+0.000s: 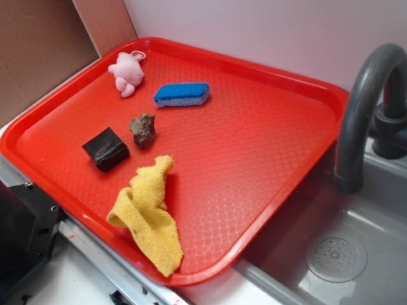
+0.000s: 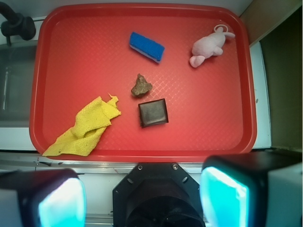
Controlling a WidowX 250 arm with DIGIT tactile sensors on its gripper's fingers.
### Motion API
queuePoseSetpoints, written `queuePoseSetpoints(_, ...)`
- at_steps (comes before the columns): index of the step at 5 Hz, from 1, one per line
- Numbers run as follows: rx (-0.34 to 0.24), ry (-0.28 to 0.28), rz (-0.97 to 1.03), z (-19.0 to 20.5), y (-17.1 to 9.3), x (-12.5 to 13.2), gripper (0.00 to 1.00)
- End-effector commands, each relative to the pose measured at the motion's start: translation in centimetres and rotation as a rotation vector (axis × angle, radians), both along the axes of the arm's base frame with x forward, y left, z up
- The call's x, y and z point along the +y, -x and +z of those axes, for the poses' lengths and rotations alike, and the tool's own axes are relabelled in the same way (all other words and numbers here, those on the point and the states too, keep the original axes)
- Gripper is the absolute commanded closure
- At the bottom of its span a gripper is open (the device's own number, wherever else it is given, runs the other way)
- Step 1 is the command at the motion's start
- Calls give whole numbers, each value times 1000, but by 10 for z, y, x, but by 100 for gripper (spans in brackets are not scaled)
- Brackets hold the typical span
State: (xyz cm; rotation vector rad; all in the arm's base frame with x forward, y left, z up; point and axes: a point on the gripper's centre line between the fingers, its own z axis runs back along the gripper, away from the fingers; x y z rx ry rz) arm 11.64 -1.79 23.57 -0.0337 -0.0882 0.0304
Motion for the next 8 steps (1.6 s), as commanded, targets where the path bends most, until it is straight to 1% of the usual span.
queuePoseSetpoints(1,0,0,0,0,0,0,0)
queuePoseSetpoints(2,-98,75,223,-7,-12,16,0)
queuePoseSetpoints(3,-153,93,420,-17,-24,30,0)
queuePoseSetpoints(4,-175,44,584,-33,-40,52,0)
queuePoseSetpoints(5,-250,30,733,-56,-56,77,0)
queuePoseSetpoints(6,-298,-2,805,-68,-71,91,0)
queuePoseSetpoints(7,-330,-15,878,-90,-94,107,0)
queuePoseSetpoints(8,-321,-19,915,-115,-121,120,0)
